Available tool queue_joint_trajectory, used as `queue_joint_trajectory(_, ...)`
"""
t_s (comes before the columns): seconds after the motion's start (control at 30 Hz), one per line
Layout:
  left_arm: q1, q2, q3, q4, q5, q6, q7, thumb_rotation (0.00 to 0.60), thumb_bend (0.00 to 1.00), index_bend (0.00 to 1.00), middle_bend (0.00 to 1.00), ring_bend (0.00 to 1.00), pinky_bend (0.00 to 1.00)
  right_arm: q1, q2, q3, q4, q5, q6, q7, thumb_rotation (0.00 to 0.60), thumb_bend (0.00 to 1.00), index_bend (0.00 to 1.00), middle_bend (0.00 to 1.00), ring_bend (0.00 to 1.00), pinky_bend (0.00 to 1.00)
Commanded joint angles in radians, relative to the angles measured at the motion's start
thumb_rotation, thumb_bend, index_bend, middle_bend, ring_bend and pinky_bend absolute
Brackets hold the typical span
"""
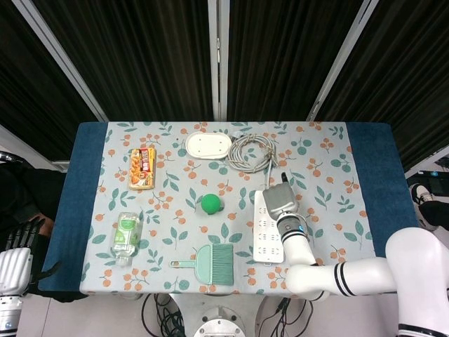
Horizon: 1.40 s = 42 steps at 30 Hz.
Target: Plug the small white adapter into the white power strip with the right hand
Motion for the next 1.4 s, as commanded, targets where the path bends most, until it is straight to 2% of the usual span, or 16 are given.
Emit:
queue_joint_trajectory(0.03, 0.001, -0.002, 0.000, 0.003, 0.000, 0.000, -0.002, 0.600, 0.14, 0.04, 0.00, 0.00, 0.00, -0.002, -0.005, -0.001, 0.005, -0.004, -0.001, 0.001, 0.600, 0.44, 0.69, 0.66, 0.38, 0.00)
queue_joint_trajectory(0.33, 0.001, -0.003, 0.000, 0.007, 0.000, 0.001, -0.004, 0.600, 0.14, 0.04, 0.00, 0.00, 0.00, -0.010, -0.007, -0.008, 0.002, -0.014, 0.006, -0.006, 0.600, 0.44, 0.68, 0.65, 0.38, 0.00)
queue_joint_trajectory(0.4, 0.001, -0.003, -0.001, 0.006, 0.000, 0.001, -0.004, 0.600, 0.14, 0.04, 0.00, 0.00, 0.00, -0.013, 0.003, -0.008, -0.011, -0.016, 0.005, -0.004, 0.600, 0.42, 0.61, 0.61, 0.37, 0.00)
queue_joint_trajectory(0.43, 0.000, -0.003, -0.001, 0.005, 0.000, 0.000, -0.003, 0.600, 0.14, 0.04, 0.00, 0.00, 0.00, -0.015, 0.010, -0.008, -0.020, -0.017, 0.004, -0.002, 0.600, 0.38, 0.55, 0.56, 0.35, 0.00)
queue_joint_trajectory(0.47, 0.000, -0.003, -0.002, 0.005, 0.000, 0.000, -0.002, 0.600, 0.14, 0.04, 0.00, 0.00, 0.00, -0.017, 0.016, -0.006, -0.027, -0.017, 0.003, 0.001, 0.600, 0.32, 0.46, 0.51, 0.32, 0.00)
queue_joint_trajectory(0.57, -0.002, -0.002, -0.002, 0.001, 0.002, 0.000, 0.001, 0.600, 0.14, 0.04, 0.00, 0.00, 0.00, -0.025, 0.030, -0.004, -0.041, -0.031, 0.001, 0.016, 0.600, 0.15, 0.32, 0.42, 0.24, 0.00)
queue_joint_trajectory(0.67, -0.003, 0.000, -0.003, -0.003, 0.003, 0.001, 0.005, 0.600, 0.14, 0.04, 0.00, 0.00, 0.00, -0.032, 0.039, -0.003, -0.048, -0.042, -0.004, 0.030, 0.600, 0.07, 0.24, 0.37, 0.20, 0.00)
queue_joint_trajectory(0.9, -0.001, 0.004, -0.002, -0.011, 0.001, 0.002, 0.010, 0.600, 0.14, 0.04, 0.00, 0.00, 0.00, -0.041, 0.046, -0.012, -0.054, -0.059, -0.013, 0.042, 0.600, 0.04, 0.18, 0.33, 0.18, 0.00)
queue_joint_trajectory(1.07, -0.003, 0.009, -0.004, -0.020, 0.003, 0.003, 0.018, 0.600, 0.14, 0.04, 0.00, 0.00, 0.00, -0.065, 0.107, -0.001, -0.123, -0.106, -0.006, 0.095, 0.600, 0.05, 0.17, 0.32, 0.17, 0.00)
queue_joint_trajectory(1.2, -0.003, 0.014, -0.005, -0.031, 0.003, 0.004, 0.027, 0.600, 0.14, 0.04, 0.00, 0.00, 0.00, -0.128, 0.212, 0.017, -0.218, -0.206, -0.037, 0.224, 0.600, 0.08, 0.17, 0.33, 0.17, 0.00)
queue_joint_trajectory(1.3, -0.003, 0.017, -0.005, -0.040, 0.001, 0.003, 0.036, 0.600, 0.14, 0.04, 0.00, 0.00, 0.00, -0.216, 0.297, 0.043, -0.265, -0.324, -0.129, 0.423, 0.600, 0.12, 0.25, 0.37, 0.18, 0.00)
queue_joint_trajectory(1.33, -0.003, 0.019, -0.005, -0.045, 0.000, 0.003, 0.041, 0.600, 0.14, 0.04, 0.00, 0.00, 0.00, -0.261, 0.320, 0.064, -0.265, -0.391, -0.174, 0.533, 0.600, 0.15, 0.29, 0.40, 0.20, 0.02)
queue_joint_trajectory(1.4, -0.004, 0.021, -0.005, -0.054, 0.001, 0.003, 0.049, 0.600, 0.14, 0.04, 0.00, 0.00, 0.00, -0.340, 0.327, 0.102, -0.247, -0.514, -0.224, 0.724, 0.600, 0.22, 0.44, 0.49, 0.32, 0.21)
